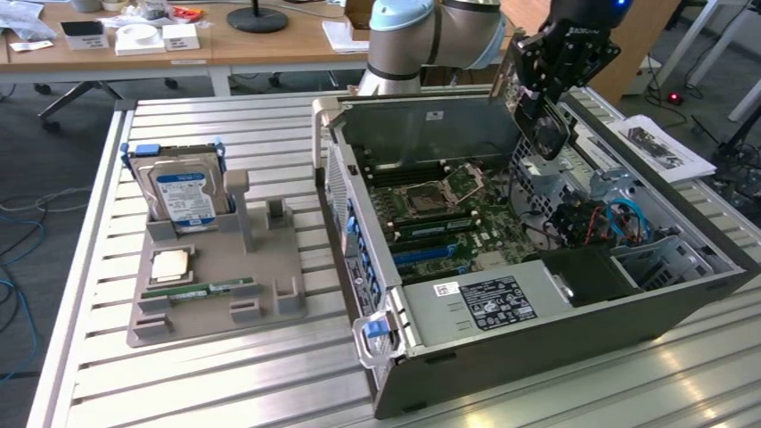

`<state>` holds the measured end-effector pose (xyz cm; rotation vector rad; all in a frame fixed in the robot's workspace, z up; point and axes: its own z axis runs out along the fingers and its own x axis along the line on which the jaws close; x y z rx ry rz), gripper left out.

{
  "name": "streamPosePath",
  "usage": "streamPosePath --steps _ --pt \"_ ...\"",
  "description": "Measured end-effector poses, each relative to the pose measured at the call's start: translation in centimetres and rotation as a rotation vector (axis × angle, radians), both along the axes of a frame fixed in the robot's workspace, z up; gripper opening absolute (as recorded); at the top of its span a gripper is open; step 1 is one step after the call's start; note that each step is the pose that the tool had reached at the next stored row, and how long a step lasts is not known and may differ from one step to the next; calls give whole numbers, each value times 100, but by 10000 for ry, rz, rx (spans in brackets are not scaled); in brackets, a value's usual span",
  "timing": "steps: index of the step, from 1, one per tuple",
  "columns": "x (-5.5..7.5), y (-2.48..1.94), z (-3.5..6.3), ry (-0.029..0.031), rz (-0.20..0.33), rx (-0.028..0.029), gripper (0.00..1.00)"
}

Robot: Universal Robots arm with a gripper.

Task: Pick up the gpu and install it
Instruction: 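Pick up the gpu and move the gpu toward the slot, then insert the gpu into the slot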

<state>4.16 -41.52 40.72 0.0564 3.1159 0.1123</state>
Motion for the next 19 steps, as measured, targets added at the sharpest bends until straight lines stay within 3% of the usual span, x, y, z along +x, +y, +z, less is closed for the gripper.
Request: streamPosePath --steps 14,19 --pt "0 0 0 0 18 1 27" --pt "0 0 0 0 244 1 27"
